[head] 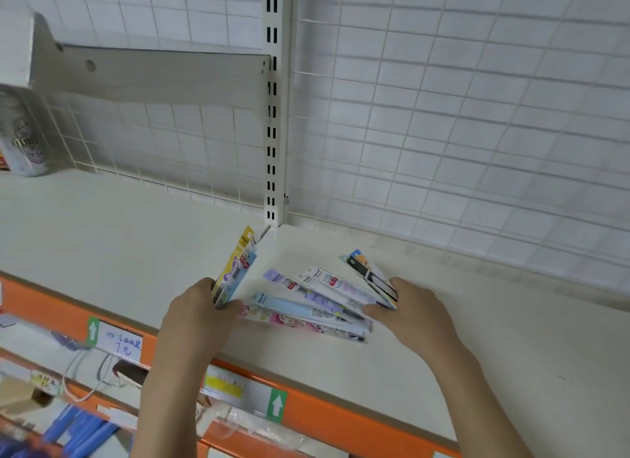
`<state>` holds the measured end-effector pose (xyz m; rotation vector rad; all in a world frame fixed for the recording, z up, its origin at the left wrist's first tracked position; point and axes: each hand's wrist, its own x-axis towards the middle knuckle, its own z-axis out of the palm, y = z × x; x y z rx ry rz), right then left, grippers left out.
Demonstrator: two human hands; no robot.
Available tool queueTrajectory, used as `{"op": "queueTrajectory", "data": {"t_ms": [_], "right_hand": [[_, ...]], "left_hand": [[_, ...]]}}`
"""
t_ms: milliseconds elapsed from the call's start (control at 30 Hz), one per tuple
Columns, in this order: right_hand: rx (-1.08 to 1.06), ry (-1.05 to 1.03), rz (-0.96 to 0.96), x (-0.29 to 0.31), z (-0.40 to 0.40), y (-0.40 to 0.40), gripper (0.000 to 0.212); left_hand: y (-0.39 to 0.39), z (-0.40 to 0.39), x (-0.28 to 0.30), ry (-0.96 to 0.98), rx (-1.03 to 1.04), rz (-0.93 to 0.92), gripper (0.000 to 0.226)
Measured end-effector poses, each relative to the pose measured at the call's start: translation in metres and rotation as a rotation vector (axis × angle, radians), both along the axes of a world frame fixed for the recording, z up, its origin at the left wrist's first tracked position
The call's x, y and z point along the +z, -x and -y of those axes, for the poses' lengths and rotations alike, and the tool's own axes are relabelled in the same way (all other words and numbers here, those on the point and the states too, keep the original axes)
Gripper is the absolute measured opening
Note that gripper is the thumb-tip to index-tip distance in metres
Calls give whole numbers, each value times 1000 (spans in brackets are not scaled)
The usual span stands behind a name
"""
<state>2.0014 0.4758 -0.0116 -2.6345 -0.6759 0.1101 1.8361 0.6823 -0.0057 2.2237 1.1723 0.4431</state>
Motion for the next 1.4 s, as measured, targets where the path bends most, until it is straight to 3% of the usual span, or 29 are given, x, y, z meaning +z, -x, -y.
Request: {"op": "queueTrajectory", "data": {"t_ms": [600,833,967,1167,1400], "right_hand": [[173,243,-152,5,4,-16,25],[174,-1,-168,7,28,-12,28],[83,-106,-95,13,63,-25,16],[-27,-309,28,15,127,-36,24],[2,-532,17,23,168,-36,26]], "left_hand": [[-7,25,-1,-48,23,-21,22],[-15,68,-1,-91,75,-69,29],[-27,93,3,-24,104,-16,16],[-67,121,-1,-34,173,-67,50],[-107,136,-3,-123,246,-226,98]]}}
